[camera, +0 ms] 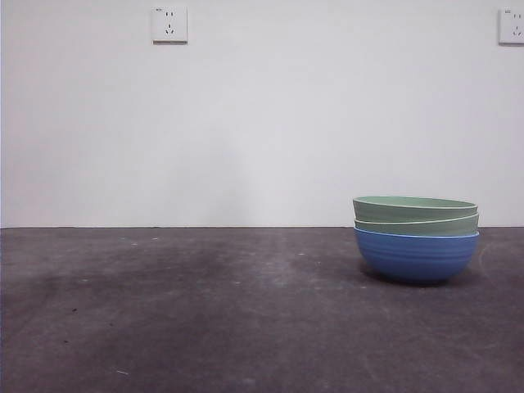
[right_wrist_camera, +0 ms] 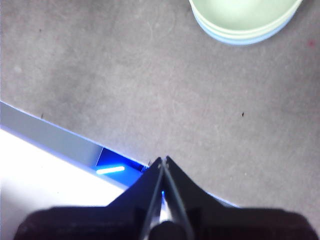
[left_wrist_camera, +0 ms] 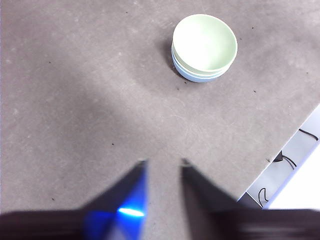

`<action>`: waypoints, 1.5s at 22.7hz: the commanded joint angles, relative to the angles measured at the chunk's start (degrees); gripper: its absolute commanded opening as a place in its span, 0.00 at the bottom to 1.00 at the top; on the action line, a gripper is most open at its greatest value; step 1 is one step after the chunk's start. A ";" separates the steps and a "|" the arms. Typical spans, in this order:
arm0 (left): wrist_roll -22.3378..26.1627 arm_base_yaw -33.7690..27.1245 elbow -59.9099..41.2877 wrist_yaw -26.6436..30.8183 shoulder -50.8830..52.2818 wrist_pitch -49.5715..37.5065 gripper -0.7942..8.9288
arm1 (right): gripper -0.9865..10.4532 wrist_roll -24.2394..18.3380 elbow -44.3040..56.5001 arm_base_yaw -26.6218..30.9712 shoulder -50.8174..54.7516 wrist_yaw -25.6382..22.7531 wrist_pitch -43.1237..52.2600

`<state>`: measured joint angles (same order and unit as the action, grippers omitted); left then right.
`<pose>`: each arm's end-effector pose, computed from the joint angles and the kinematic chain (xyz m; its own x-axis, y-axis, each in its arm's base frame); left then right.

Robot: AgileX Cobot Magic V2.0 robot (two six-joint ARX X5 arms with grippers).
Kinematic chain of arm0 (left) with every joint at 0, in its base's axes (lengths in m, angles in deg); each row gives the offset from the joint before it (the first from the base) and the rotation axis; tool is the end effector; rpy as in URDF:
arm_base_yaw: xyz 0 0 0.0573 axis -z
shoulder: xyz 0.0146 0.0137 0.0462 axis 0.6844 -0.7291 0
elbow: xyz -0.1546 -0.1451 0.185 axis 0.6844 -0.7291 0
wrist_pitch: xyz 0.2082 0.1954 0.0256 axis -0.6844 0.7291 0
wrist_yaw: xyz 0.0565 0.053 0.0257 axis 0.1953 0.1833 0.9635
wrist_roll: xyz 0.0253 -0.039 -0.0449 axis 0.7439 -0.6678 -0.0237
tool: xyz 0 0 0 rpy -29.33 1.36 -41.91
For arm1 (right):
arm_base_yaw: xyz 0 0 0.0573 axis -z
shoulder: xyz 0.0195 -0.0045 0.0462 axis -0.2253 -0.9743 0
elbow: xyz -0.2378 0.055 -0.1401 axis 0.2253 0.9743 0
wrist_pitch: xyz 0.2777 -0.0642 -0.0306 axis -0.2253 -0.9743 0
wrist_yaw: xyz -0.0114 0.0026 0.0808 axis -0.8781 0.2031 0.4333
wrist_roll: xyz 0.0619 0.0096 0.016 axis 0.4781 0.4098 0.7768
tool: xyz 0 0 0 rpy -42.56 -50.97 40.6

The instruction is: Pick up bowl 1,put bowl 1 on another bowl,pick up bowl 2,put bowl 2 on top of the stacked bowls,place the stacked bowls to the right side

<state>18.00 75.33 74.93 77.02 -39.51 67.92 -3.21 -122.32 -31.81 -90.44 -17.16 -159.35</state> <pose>0.2233 -0.1478 0.4833 0.4878 -0.4687 -0.7365 0.6487 0.7592 -0.0535 0.1773 0.0715 0.3729 0.3420 0.3594 -0.8682 -0.4008 0.8915 0.2112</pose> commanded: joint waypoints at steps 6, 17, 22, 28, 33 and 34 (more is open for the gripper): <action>0.55 0.02 -0.26 0.20 0.02 0.92 0.08 | 0.09 0.22 -0.07 -0.02 -0.09 -0.15 1.46; 1.14 -4.09 -0.28 0.35 2.34 -3.41 0.08 | 0.09 0.22 -0.07 -0.02 -0.11 -0.15 1.49; 7.56 -14.56 -0.39 -6.34 11.23 -22.21 0.08 | 0.09 0.22 -0.07 -0.02 -0.09 -0.15 1.49; 10.64 -29.16 -8.76 -8.74 23.45 -28.89 0.08 | 0.09 0.22 -0.07 -0.02 -0.09 -0.15 1.49; 11.10 -34.10 -29.18 -8.22 35.93 -46.27 0.08 | 0.09 0.20 -0.07 -0.02 -0.09 -0.15 1.49; 11.08 -34.75 -33.83 -7.74 38.47 -49.81 0.08 | 0.09 0.22 -0.07 -0.02 -0.09 -0.15 1.49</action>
<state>28.29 41.23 47.46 69.08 -3.55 22.00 -3.28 -122.32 -31.81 -90.44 -17.16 -158.06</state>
